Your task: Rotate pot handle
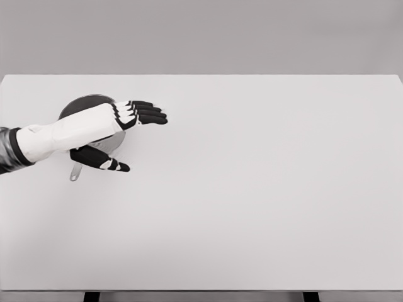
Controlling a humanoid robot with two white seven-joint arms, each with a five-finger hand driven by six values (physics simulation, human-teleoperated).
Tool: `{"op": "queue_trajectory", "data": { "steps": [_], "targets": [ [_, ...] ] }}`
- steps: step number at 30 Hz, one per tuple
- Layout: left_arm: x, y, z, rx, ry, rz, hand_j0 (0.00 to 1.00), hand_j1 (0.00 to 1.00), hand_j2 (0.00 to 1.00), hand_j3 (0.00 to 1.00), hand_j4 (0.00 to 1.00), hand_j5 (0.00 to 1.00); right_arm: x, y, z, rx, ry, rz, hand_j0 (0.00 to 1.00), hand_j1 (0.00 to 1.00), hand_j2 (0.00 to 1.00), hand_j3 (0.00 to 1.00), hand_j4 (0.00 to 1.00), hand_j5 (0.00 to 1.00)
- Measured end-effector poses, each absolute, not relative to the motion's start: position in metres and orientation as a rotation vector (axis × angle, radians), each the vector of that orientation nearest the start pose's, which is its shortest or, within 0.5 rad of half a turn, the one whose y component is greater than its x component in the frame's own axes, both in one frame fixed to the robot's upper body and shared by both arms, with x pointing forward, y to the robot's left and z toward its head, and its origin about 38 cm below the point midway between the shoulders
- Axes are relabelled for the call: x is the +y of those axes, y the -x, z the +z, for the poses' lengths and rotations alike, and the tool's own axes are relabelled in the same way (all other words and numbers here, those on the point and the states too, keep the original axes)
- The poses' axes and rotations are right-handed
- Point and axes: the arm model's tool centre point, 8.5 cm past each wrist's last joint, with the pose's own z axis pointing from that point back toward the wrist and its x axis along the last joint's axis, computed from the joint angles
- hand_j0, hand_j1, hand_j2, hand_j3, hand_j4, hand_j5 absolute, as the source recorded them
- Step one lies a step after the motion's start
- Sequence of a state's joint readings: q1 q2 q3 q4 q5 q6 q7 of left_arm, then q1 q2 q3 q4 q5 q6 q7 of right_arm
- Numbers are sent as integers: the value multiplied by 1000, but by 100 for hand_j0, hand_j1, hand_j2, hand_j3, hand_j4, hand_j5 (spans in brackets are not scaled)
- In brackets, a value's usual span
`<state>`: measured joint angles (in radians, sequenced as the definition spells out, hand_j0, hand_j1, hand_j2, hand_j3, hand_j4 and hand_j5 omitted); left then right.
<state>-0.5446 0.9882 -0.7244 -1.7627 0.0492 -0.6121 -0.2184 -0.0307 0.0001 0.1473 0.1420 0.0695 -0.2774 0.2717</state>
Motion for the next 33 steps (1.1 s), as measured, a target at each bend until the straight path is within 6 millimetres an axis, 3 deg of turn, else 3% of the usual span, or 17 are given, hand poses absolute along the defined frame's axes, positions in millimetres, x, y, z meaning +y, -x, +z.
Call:
{"op": "queue_trajectory", "data": {
  "steps": [3,5,9,13,17,19,21,23,25,28,30,33],
  "targets": [
    [265,-361,252,-1929,21,-1732,100,100,100,100,100,100,-250,6,-255,-123,-204,241,100,100,100,100,100,100],
    [255,-359,244,-1944,61,-1712,100,100,100,100,100,100,-250,7,-255,-121,-204,240,100,100,100,100,100,100],
    [245,-362,248,-1998,73,-1679,100,100,100,100,100,100,-250,7,-255,-121,-204,239,100,100,100,100,100,100],
    [253,-377,285,-2210,-116,-1452,100,100,100,100,100,100,-250,6,-255,-122,-204,239,100,100,100,100,100,100],
    [261,-393,276,-2135,-457,-1383,100,100,100,100,100,100,-250,6,-255,-122,-204,239,100,100,100,100,100,100],
    [261,-397,265,-2064,-550,-1391,100,100,100,100,100,100,-250,6,-255,-122,-204,239,100,100,100,100,100,100],
    [258,-405,271,-2028,-585,-1409,100,100,100,100,100,100,-250,6,-255,-122,-204,239,100,100,100,100,100,100],
    [252,-411,280,-1996,-518,-1401,100,100,100,100,100,100,-250,6,-255,-122,-204,239,100,100,100,100,100,100],
    [250,-408,259,-1918,-404,-1376,100,100,100,100,100,100,-250,7,-255,-121,-204,239,100,100,100,100,100,100],
    [251,-405,242,-1808,-247,-1341,100,100,100,100,100,100,-250,6,-255,-122,-204,239,100,100,100,100,100,100],
    [254,-401,232,-1708,-158,-1397,100,100,100,100,100,100,-250,6,-255,-122,-204,239,100,100,100,100,100,100],
    [253,-395,221,-1631,-171,-1542,100,100,100,100,100,100,-250,6,-255,-122,-204,239,100,100,100,100,100,100]
  ]
}}
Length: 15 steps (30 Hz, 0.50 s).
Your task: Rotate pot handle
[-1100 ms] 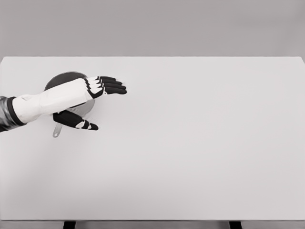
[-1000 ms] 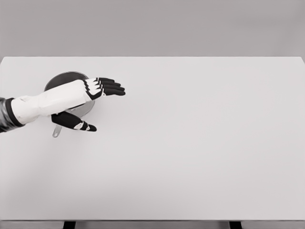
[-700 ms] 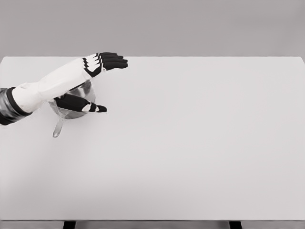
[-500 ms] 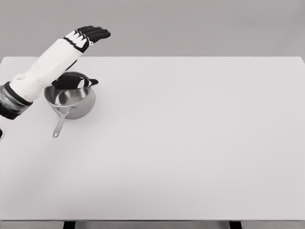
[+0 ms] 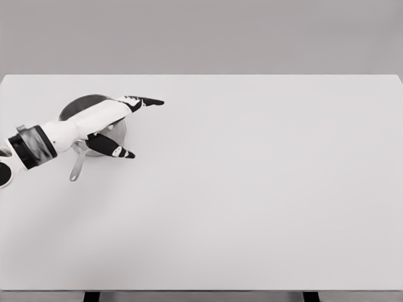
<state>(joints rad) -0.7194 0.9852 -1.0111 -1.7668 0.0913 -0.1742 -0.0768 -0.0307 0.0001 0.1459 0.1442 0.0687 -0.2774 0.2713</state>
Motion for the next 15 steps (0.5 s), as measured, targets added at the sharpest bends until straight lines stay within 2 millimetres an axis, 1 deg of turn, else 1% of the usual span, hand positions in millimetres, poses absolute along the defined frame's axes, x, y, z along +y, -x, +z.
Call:
{"op": "queue_trajectory", "data": {
  "steps": [4,7,9,14,15],
  "targets": [
    [251,-395,218,-1606,-242,-1651,100,100,100,100,100,100,-250,6,-255,-122,-204,239,100,100,100,100,100,100],
    [253,-396,218,-1628,-305,-1642,100,100,100,100,100,100,-250,6,-255,-122,-204,239,100,100,100,100,100,100],
    [258,-392,208,-1607,-318,-1631,100,100,100,100,100,100,-250,6,-255,-122,-204,239,100,100,100,100,100,100],
    [264,-394,203,-1557,-434,-1685,100,100,100,100,100,100,-250,6,-255,-122,-204,239,100,100,100,100,100,100],
    [264,-391,197,-1541,-436,-1698,100,100,100,100,100,100,-250,6,-255,-122,-204,239,100,100,100,100,100,100]
  ]
}}
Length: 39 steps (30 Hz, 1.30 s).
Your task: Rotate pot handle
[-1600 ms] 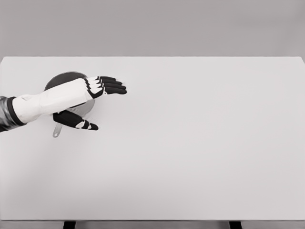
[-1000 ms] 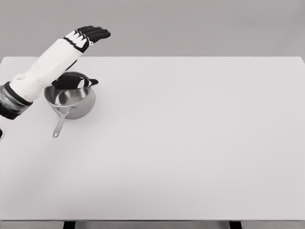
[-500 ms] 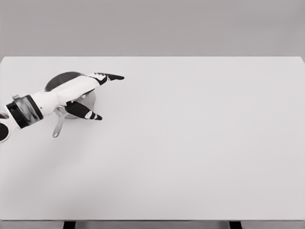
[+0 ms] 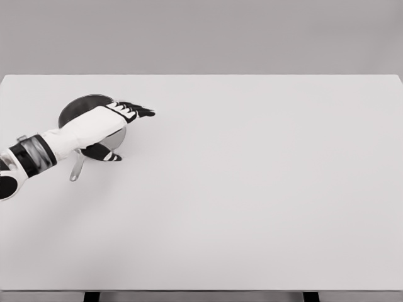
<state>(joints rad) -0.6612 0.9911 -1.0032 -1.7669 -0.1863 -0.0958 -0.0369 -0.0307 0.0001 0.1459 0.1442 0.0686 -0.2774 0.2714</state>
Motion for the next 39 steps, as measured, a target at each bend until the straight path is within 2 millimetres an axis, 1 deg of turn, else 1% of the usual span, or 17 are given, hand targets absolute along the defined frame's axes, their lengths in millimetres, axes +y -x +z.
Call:
{"op": "queue_trajectory", "data": {
  "steps": [2,7,11,17,21,25,27,39],
  "targets": [
    [265,-389,192,-1524,-445,-1715,100,100,100,100,100,100,-250,6,-255,-122,-204,239,100,100,100,100,100,100],
    [264,-389,190,-1503,-514,-1794,100,100,100,100,100,100,-250,6,-255,-122,-204,239,100,100,100,100,100,100],
    [261,-389,188,-1495,-521,-1822,100,100,100,100,100,100,-250,6,-255,-122,-204,239,100,100,100,100,100,100],
    [261,-390,190,-1499,-529,-1821,100,100,100,100,100,100,-250,6,-255,-122,-204,239,100,100,100,100,100,100],
    [263,-392,193,-1527,-563,-1769,100,100,100,100,100,100,-250,6,-255,-122,-204,239,100,100,100,100,100,100],
    [265,-389,184,-1519,-566,-1732,100,100,100,100,100,100,-250,6,-255,-122,-204,239,100,100,100,100,100,100],
    [267,-389,185,-1518,-575,-1726,100,100,100,100,100,100,-250,6,-255,-122,-204,239,100,100,100,100,100,100],
    [276,-387,184,-1468,-689,-1834,100,100,100,100,100,100,-250,6,-255,-122,-204,239,100,100,100,100,100,100]
  ]
}}
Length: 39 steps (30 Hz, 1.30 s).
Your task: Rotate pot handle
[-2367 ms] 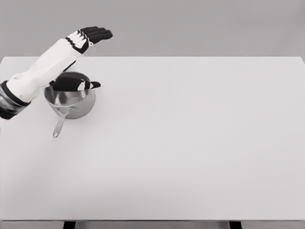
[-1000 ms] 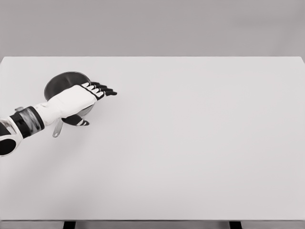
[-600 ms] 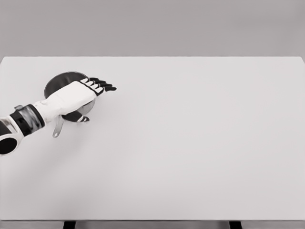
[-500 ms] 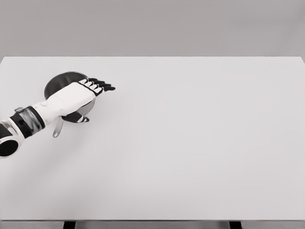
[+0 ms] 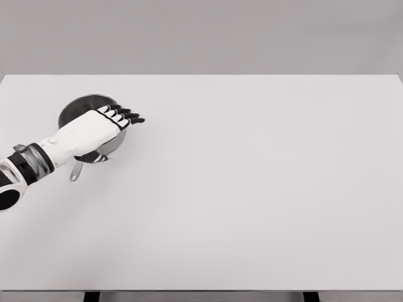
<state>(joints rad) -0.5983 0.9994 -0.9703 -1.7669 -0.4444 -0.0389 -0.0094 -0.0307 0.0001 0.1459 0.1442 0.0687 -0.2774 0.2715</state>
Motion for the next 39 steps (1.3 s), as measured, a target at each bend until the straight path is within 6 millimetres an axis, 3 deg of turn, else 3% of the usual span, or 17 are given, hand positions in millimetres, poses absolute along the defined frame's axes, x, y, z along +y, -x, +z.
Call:
{"op": "queue_trajectory", "data": {
  "steps": [13,39],
  "targets": [
    [293,-382,179,-1410,-724,-1870,100,100,100,100,100,100,-250,6,-255,-122,-204,239,100,100,100,100,100,100],
    [331,-382,206,-1345,-876,-1942,100,100,100,100,100,100,-250,6,-255,-122,-204,239,100,100,100,100,100,100]
  ]
}}
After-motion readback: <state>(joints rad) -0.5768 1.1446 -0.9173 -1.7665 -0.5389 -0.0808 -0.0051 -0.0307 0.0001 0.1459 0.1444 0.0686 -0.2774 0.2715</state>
